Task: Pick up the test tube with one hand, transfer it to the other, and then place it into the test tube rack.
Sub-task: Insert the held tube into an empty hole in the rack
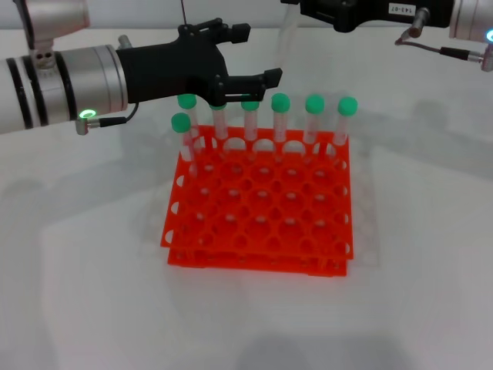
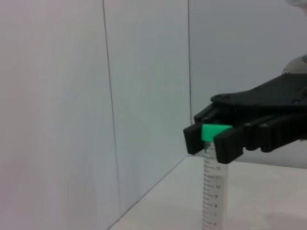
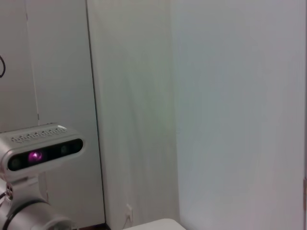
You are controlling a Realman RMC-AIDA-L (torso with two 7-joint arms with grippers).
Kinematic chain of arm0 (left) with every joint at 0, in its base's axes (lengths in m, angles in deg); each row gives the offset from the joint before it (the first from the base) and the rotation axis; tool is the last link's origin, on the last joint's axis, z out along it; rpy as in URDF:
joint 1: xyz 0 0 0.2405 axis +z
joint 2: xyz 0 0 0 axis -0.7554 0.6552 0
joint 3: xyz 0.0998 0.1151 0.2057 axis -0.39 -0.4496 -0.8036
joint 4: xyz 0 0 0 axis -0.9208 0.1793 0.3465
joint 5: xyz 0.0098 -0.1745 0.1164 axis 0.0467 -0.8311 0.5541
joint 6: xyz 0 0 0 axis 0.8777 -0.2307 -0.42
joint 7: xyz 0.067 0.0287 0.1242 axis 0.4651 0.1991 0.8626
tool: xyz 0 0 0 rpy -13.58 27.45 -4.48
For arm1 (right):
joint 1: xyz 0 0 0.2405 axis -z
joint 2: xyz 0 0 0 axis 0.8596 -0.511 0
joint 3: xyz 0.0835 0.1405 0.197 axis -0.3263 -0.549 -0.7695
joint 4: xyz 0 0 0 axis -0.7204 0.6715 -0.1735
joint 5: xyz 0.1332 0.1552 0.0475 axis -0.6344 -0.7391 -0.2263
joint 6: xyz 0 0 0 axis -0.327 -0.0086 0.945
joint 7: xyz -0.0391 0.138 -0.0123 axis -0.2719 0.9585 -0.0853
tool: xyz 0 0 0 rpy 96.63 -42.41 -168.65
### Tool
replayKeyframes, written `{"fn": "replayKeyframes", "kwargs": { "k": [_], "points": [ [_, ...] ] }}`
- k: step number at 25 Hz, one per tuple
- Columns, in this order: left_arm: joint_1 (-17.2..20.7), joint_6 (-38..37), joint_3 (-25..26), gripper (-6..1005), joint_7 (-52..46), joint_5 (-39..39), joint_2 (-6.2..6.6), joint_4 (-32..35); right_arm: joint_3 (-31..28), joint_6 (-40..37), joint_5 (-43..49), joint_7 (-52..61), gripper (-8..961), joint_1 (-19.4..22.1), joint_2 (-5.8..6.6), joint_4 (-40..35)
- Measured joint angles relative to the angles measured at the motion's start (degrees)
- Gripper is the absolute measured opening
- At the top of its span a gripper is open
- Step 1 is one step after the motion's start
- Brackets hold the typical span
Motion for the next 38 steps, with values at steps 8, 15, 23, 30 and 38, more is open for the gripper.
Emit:
{"fn": "replayKeyframes", "kwargs": {
  "k": [8,15,23,30,38],
  "points": [
    [7.8,-1.4,-1.1,877,-5.9,-0.2,0.11,10.4,0.2,0.1,0.0,0.0,267,0.1,-0.07,-0.2],
    [14.8,-4.5,-1.5,878,-12.3,0.2,0.19,19.0,0.2,-0.3,-0.1,0.1,266,0.6,-0.16,-0.5],
    [21.9,-8.6,-0.9,875,-19.2,0.3,0.54,27.4,0.3,-1.9,-1.5,0.0,266,2.8,-0.22,-0.9],
    [25.9,-15.2,3.6,872,-26.0,2.0,1.86,32.5,0.4,-2.4,-1.6,0.0,266,3.3,-0.33,-1.1],
    [23.9,-24.4,12.9,869,-34.7,11.6,2.33,32.9,1.2,-2.8,-1.7,0.2,266,3.6,-0.34,-1.3]
  ]
}}
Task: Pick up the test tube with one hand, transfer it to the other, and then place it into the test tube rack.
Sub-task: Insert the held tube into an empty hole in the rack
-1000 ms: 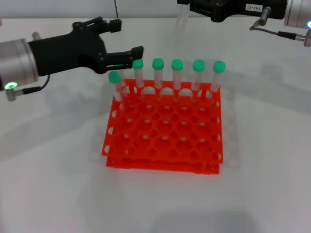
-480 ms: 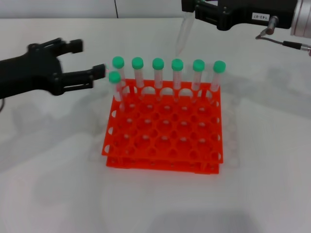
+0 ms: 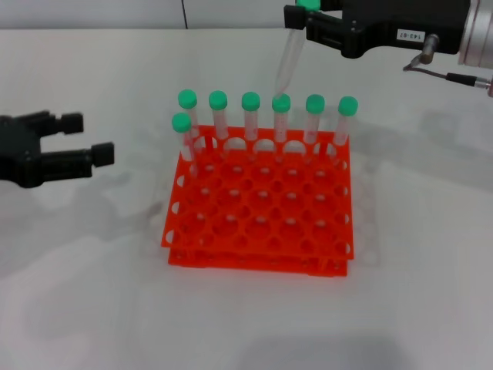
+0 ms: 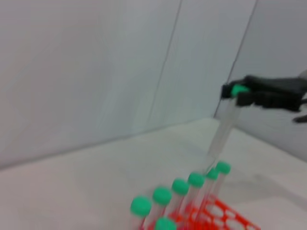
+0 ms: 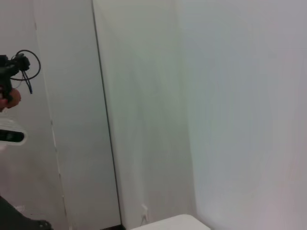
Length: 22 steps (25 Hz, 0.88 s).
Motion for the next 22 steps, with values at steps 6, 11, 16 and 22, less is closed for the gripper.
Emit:
{"fn": "replayKeyframes", "kwargs": {
  "k": [6,11,16,22],
  "points": [
    [-0.3,-1.0,0.6,867,-1.8,5.0,0.15,0.2,0.7,-0.5,-0.3,0.0,266,0.2,-0.04,0.0],
    [-0.3,-1.1,0.6,867,-0.5,6.4,-0.24,-0.1,2.6,-0.8,-2.0,0.0,266,0.7,-0.05,-0.1],
    [-0.4,-1.1,0.5,866,1.0,7.8,-0.86,-0.2,4.9,-0.3,-2.5,0.0,266,0.7,-0.14,0.3],
    [-0.5,-0.8,0.5,867,3.1,8.1,-1.12,-1.6,8.7,2.0,-3.6,0.0,266,0.0,-0.25,1.3]
  ]
}}
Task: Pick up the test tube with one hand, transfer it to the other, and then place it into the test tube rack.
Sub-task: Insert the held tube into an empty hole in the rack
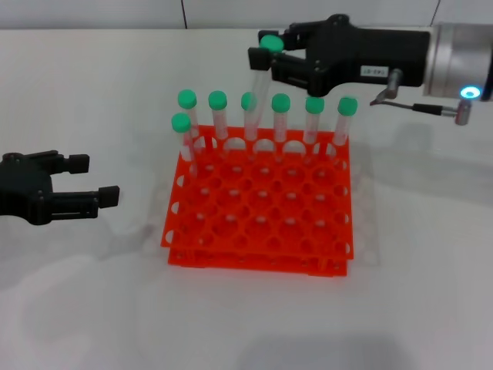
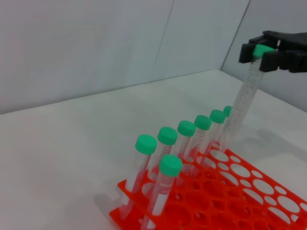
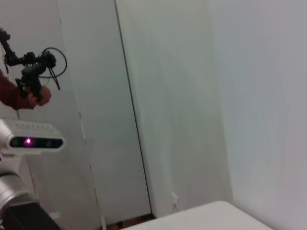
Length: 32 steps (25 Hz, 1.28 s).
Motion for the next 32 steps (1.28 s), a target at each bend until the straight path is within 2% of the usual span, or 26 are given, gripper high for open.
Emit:
{"fn": "replayKeyframes", "kwargs": {
  "k": [8,32],
  "points": [
    [-0.2,0.8,0.3,866,2.5,0.0,-0.08,-0.9,6.6,6.8,-1.5,-0.2,267,-1.6,-0.02,1.2],
    [-1.8,3.3,0.4,866,5.9,4.6,-0.16,-4.5,12.9,12.8,-4.6,-0.5,267,-4.5,-0.2,4.1]
  ]
}}
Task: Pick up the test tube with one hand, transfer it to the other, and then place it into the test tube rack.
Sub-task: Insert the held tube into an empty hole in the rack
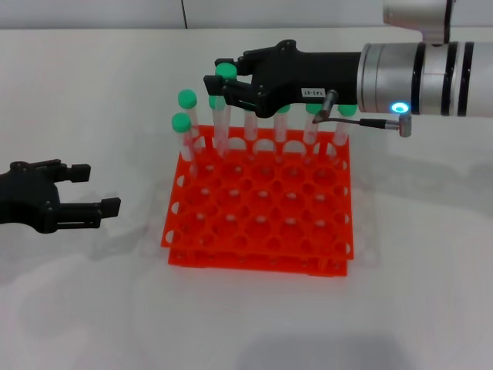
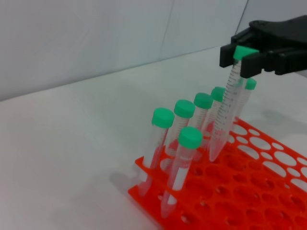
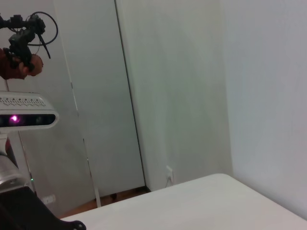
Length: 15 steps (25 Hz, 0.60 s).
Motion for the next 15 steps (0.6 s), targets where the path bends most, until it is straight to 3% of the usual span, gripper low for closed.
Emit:
{"fn": "replayKeyframes", "kwargs": {
  "k": [15],
  "points": [
    [-1.7,1.6,-0.1,867,0.3,1.1,0.0,-1.3,1.4,1.6,-4.1,-3.3,267,-2.5,0.0,4.9]
  ]
}}
